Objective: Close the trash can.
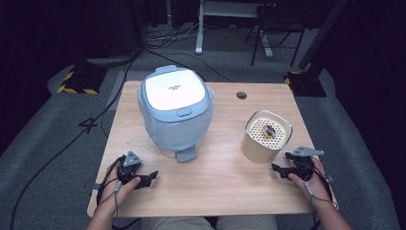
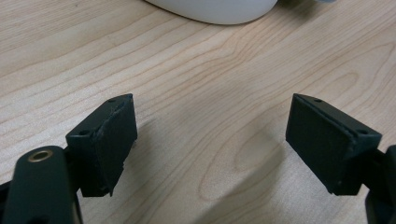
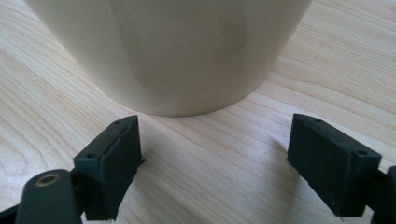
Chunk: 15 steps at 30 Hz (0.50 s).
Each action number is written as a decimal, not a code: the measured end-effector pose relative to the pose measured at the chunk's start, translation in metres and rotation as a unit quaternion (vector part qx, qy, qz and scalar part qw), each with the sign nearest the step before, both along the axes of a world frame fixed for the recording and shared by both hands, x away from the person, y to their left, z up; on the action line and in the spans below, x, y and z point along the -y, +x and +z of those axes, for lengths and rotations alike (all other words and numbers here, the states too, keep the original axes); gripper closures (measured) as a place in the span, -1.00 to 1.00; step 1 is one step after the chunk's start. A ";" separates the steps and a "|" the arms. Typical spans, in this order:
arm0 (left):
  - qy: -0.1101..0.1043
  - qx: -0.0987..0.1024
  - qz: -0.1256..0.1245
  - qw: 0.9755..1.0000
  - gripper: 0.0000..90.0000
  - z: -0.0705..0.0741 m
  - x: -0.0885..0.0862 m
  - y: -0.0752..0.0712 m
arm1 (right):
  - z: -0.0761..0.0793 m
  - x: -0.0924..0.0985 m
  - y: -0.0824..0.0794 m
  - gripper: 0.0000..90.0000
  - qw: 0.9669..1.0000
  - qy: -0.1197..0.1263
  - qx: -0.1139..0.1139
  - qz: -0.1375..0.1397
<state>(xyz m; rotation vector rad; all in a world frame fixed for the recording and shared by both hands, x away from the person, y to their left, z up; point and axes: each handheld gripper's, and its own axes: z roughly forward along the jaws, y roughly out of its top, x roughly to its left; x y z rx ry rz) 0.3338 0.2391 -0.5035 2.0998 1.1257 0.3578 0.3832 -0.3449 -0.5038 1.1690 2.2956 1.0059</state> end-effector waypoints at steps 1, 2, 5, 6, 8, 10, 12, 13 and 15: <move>0.004 0.000 0.000 1.000 -0.62 0.000 0.000 0.000 | 0.000 0.000 0.000 -0.61 1.000 0.000 0.000 0.000; 0.011 0.002 0.003 1.000 -0.63 0.000 0.002 0.000 | 0.000 0.000 0.000 -0.61 1.000 0.000 0.000 0.000; 0.037 0.007 -0.004 0.999 -0.68 0.000 0.007 -0.001 | 0.000 0.000 0.000 -0.61 1.000 0.000 0.000 0.000; 0.034 0.007 0.001 0.999 -0.70 -0.001 0.008 -0.001 | 0.000 0.000 0.000 -0.61 1.000 0.000 0.000 0.000; 0.035 0.006 0.006 0.999 -0.72 -0.001 0.009 -0.001 | 0.000 0.000 0.000 -0.61 1.000 0.000 0.000 0.000; 0.037 0.008 0.009 0.999 -0.73 -0.001 0.010 -0.001 | 0.000 0.000 0.000 -0.61 1.000 0.000 0.000 0.000; 0.035 0.005 0.007 0.999 -0.73 -0.001 0.010 -0.001 | 0.000 0.000 0.000 -0.61 1.000 0.000 0.000 0.000; 0.035 0.005 0.007 0.999 -0.74 -0.001 0.010 -0.001 | 0.000 0.000 0.000 -0.61 1.000 0.000 0.000 0.000; 0.035 0.004 0.006 0.999 -0.74 -0.001 0.010 -0.001 | 0.000 0.000 0.000 -0.61 1.000 0.000 0.000 0.000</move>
